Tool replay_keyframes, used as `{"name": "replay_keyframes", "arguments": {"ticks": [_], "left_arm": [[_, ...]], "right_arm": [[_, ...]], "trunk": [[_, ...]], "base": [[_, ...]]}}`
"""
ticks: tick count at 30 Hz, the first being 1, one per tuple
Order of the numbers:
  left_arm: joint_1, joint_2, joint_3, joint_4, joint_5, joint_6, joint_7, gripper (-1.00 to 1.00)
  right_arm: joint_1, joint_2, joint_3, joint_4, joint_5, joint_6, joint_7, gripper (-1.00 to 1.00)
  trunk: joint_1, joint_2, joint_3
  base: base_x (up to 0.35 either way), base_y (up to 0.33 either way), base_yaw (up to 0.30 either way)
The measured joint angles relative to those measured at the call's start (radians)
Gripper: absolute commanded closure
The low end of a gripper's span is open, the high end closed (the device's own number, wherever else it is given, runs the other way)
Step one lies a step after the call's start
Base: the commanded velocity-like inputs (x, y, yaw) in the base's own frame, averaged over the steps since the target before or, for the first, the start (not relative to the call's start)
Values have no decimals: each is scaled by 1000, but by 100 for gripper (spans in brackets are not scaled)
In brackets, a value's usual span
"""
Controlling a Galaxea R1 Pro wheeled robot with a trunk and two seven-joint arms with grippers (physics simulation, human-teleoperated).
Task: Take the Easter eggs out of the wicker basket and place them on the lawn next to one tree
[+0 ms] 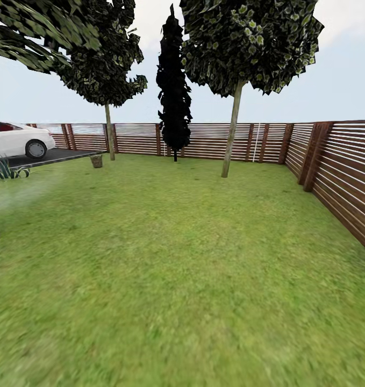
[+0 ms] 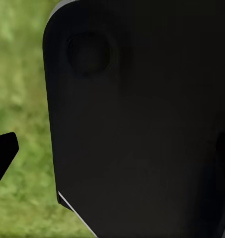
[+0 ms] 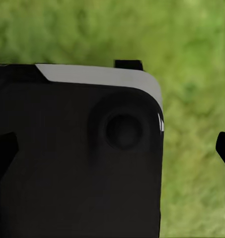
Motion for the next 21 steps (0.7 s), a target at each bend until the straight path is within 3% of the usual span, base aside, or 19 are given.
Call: {"name": "replay_keyframes", "arguments": {"ticks": [2, 3, 15, 21], "left_arm": [[0, 0, 0, 0, 0, 0, 0, -100], [0, 0, 0, 0, 0, 0, 0, -100], [0, 0, 0, 0, 0, 0, 0, -100], [0, 0, 0, 0, 1, 0, 0, -100]], "right_arm": [[0, 1, 0, 1, 1, -11, -1, -100], [0, 2, 0, 1, 1, -66, -1, -100], [0, 3, 0, 2, -4, -72, -5, -100], [0, -2, 0, 2, -3, -65, -3, -100]], "trunk": [[0, 0, 0], [0, 0, 0], [0, 0, -4], [0, 0, -6]], "base": [[0, 0, 173], [0, 0, 246], [0, 0, 269], [0, 0, 69]]}}
